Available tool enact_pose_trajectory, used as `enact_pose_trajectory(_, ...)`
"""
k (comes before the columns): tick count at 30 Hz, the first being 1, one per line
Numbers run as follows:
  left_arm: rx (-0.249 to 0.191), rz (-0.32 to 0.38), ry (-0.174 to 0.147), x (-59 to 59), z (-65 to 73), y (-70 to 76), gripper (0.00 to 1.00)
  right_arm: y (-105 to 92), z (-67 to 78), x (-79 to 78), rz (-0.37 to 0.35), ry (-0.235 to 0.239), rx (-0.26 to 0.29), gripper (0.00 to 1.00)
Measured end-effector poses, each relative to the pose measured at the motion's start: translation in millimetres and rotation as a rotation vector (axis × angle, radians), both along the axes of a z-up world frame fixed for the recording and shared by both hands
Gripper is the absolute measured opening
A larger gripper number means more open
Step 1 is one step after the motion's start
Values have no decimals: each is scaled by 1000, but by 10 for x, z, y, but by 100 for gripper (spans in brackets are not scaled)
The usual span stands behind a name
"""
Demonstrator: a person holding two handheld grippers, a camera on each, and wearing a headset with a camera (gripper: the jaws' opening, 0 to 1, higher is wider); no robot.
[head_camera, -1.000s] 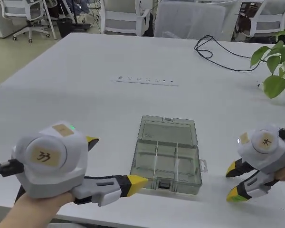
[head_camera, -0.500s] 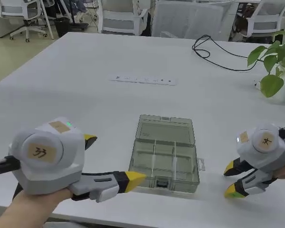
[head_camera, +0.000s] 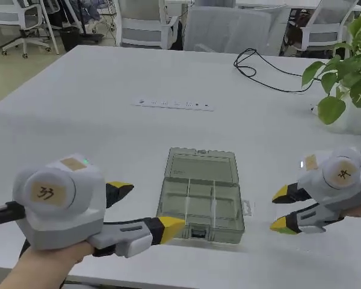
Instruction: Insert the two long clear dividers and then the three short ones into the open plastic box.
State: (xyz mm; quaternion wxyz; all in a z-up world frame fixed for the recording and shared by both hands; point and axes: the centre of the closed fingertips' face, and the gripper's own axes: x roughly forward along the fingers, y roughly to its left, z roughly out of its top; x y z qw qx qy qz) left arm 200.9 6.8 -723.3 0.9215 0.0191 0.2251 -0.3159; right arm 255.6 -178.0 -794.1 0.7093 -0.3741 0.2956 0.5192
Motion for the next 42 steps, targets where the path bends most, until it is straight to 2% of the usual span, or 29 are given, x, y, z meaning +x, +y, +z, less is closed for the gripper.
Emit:
enact_pose_trajectory(2,-18,-14,6,-20,0,-58,64,67,85,-32,11,-17,28,32)
enact_pose_trajectory(5,-56,-27,12,-36,16,-135,58,160,171,-92,45,-50,35,32)
enact_pose_trajectory(10,-98,-45,26,-61,26,-237,48,346,310,-160,69,-78,90,32)
enact_pose_trajectory(15,-137,-59,41,-88,36,-319,44,551,476,-256,103,-114,141,32)
enact_pose_trajectory(20,-197,-70,48,-112,98,-408,39,733,606,-344,128,-135,193,32)
enact_pose_trajectory(23,-243,-70,67,-126,132,-456,35,823,651,-394,142,-145,213,32)
enact_pose_trajectory(25,-279,-67,93,-135,140,-483,32,880,678,-430,154,-158,224,32)
enact_pose_trajectory(28,-330,-65,109,-133,166,-508,28,960,713,-484,181,-170,241,32)
enact_pose_trajectory(29,-351,-62,120,-136,173,-517,27,980,710,-502,191,-174,237,32)
enact_pose_trajectory(35,-409,-56,159,-150,174,-540,19,1080,731,-561,236,-208,233,32)
enact_pose_trajectory(36,-431,-56,170,-156,174,-546,18,1098,723,-574,245,-209,227,32)
enact_pose_trajectory(37,-441,-50,179,-156,165,-544,17,1112,724,-580,246,-211,227,32)
enact_pose_trajectory(42,-438,-48,194,-180,123,-562,12,1173,763,-620,263,-218,241,32)
